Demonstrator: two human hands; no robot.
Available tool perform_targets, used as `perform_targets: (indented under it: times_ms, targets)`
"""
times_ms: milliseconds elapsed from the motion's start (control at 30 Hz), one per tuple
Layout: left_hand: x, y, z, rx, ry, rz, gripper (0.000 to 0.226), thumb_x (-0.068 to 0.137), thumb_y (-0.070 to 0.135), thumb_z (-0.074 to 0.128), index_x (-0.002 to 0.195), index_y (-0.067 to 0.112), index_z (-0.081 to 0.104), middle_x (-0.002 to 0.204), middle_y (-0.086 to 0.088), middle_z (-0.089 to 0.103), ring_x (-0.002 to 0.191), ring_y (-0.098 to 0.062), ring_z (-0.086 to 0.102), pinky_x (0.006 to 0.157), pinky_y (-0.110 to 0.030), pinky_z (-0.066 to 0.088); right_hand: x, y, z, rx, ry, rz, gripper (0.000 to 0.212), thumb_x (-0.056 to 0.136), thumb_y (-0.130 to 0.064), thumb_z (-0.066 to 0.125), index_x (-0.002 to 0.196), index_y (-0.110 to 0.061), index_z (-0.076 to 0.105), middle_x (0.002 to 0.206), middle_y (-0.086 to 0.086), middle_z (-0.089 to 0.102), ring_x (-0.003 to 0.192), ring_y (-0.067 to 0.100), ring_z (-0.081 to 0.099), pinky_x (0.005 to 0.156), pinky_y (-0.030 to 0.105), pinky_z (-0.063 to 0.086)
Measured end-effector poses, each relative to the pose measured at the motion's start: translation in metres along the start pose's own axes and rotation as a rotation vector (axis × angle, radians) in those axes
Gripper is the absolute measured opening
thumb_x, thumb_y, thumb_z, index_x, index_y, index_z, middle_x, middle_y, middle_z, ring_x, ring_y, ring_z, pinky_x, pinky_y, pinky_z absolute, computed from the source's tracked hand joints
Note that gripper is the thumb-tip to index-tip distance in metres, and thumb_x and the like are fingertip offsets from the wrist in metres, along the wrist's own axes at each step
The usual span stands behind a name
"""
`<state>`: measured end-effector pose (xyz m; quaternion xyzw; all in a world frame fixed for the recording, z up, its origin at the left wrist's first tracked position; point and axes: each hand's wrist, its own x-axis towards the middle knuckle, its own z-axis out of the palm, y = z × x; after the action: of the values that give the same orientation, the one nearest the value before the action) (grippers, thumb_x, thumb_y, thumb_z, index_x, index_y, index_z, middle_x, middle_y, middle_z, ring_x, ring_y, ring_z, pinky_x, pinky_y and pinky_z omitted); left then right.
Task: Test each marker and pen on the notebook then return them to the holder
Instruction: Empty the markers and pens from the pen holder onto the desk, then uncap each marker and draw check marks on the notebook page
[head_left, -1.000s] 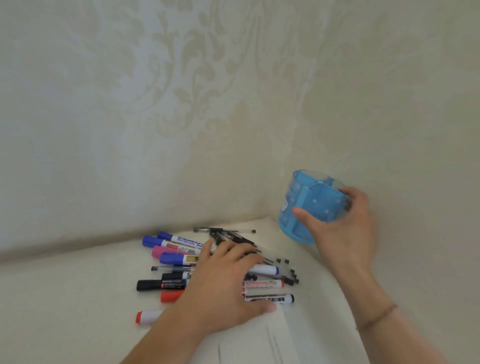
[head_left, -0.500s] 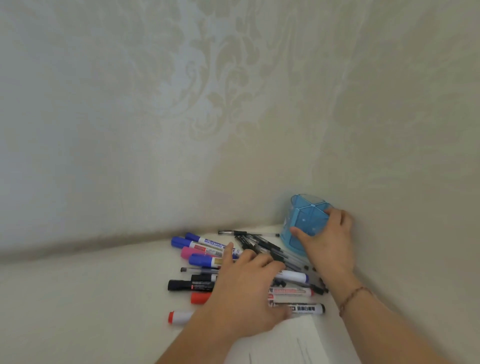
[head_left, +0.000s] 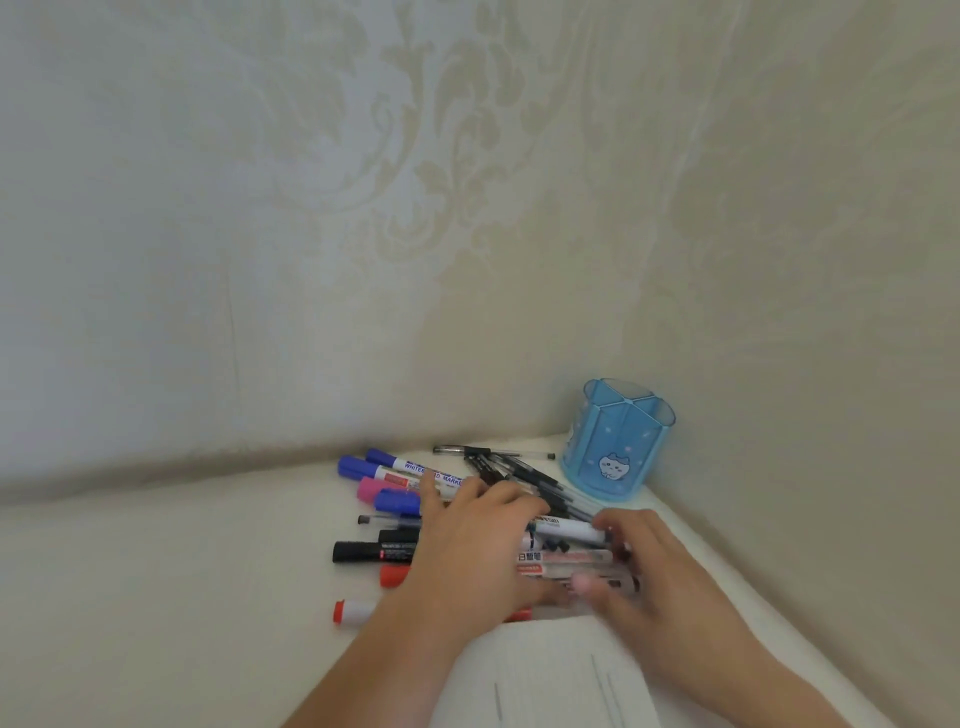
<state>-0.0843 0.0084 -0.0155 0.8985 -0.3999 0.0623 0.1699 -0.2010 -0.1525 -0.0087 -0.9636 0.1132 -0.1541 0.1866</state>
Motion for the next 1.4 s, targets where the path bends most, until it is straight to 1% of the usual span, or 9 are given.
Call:
perform_targets:
  times_ms: [300,400,533,667,767,900,1033,1233,1400]
  targets:
    - [0.009,-0.015,0.0,-0.059,0.299,-0.253,0.06,0.069,0.063,0.07,0.123,0.043,0.056,0.127,0.018,0.052,0.129,-0.019,0.039,0.112,-0.062,0.005,0.049,-0.012,0.036,-0.263,0.018,-0.019,0.062,0.078,-0.078,0.037,0.12,-0.035,0.049,0.114,-0.012,0.043,0.107,0.011,0.046,0.076,0.027,0.046]
    - [0.007,-0.014,0.002,-0.039,0.481,-0.149,0.034,0.075,0.044,0.072,0.106,0.033,0.066,0.11,0.012,0.063,0.112,-0.024,0.055,0.107,-0.059,0.029,0.038,-0.015,0.023,-0.148,0.086,-0.01,0.05,0.085,-0.066,0.048,0.12,-0.031,0.055,0.114,-0.014,0.048,0.105,0.009,0.05,0.074,0.025,0.044]
    - [-0.005,-0.003,-0.006,0.042,0.332,0.133,0.044,0.083,0.054,0.053,0.122,0.034,0.059,0.13,0.011,0.054,0.126,-0.019,0.042,0.11,-0.055,0.025,-0.014,-0.02,-0.006,-0.092,0.242,-0.265,0.034,0.083,-0.064,0.048,0.104,-0.039,0.059,0.105,-0.021,0.059,0.097,0.004,0.055,0.073,0.022,0.048]
    - [-0.009,-0.005,-0.011,0.132,0.02,0.297,0.065,0.08,0.065,0.054,0.14,0.049,0.035,0.156,0.009,0.022,0.143,-0.021,0.011,0.116,-0.06,-0.003,-0.048,-0.034,-0.005,-0.055,-0.238,-0.3,0.07,0.069,-0.087,0.037,0.121,-0.043,0.051,0.123,-0.027,0.049,0.114,-0.002,0.04,0.097,0.023,0.039]
    - [-0.008,-0.01,-0.014,0.284,-0.123,0.322,0.067,0.086,0.074,0.037,0.146,0.055,0.012,0.162,0.006,0.005,0.148,-0.023,0.0,0.114,-0.061,-0.012,-0.055,-0.033,-0.014,-0.105,-0.318,-0.198,0.072,0.067,-0.084,0.047,0.125,-0.042,0.048,0.125,-0.023,0.046,0.116,0.001,0.039,0.096,0.024,0.038]
    - [-0.001,-0.017,-0.015,0.4,-0.109,0.409,0.056,0.091,0.073,0.027,0.144,0.052,0.027,0.159,0.006,0.021,0.146,-0.023,0.014,0.113,-0.057,-0.015,-0.07,-0.021,-0.046,-0.211,-0.445,-0.01,0.065,0.069,-0.074,0.061,0.123,-0.044,0.044,0.119,-0.018,0.047,0.116,0.007,0.046,0.088,0.029,0.04]
    - [0.002,-0.036,-0.014,0.485,-0.011,0.446,0.048,0.095,0.065,0.031,0.139,0.048,0.039,0.145,0.008,0.044,0.134,-0.022,0.04,0.116,-0.06,0.007,-0.092,-0.008,-0.071,-0.297,-0.477,0.186,0.06,0.064,-0.076,0.062,0.109,-0.041,0.042,0.116,-0.014,0.051,0.109,0.012,0.053,0.084,0.031,0.04]
    - [-0.01,-0.032,-0.021,0.34,0.12,0.434,0.038,0.099,0.046,0.037,0.133,0.04,0.051,0.14,0.008,0.049,0.127,-0.02,0.042,0.109,-0.048,0.034,-0.099,-0.024,-0.079,-0.389,-0.54,0.283,0.064,0.069,-0.082,0.053,0.11,-0.033,0.049,0.112,-0.008,0.057,0.102,0.016,0.057,0.08,0.031,0.042]
    - [-0.043,0.014,-0.025,-0.055,0.213,0.078,0.032,0.099,0.045,0.043,0.123,0.034,0.059,0.119,0.017,0.06,0.113,-0.006,0.051,0.095,-0.028,0.045,-0.057,-0.03,-0.078,-0.225,-0.639,0.227,0.044,0.091,-0.058,0.046,0.085,-0.017,0.063,0.07,0.0,0.071,0.049,0.013,0.062,0.064,0.024,0.047]
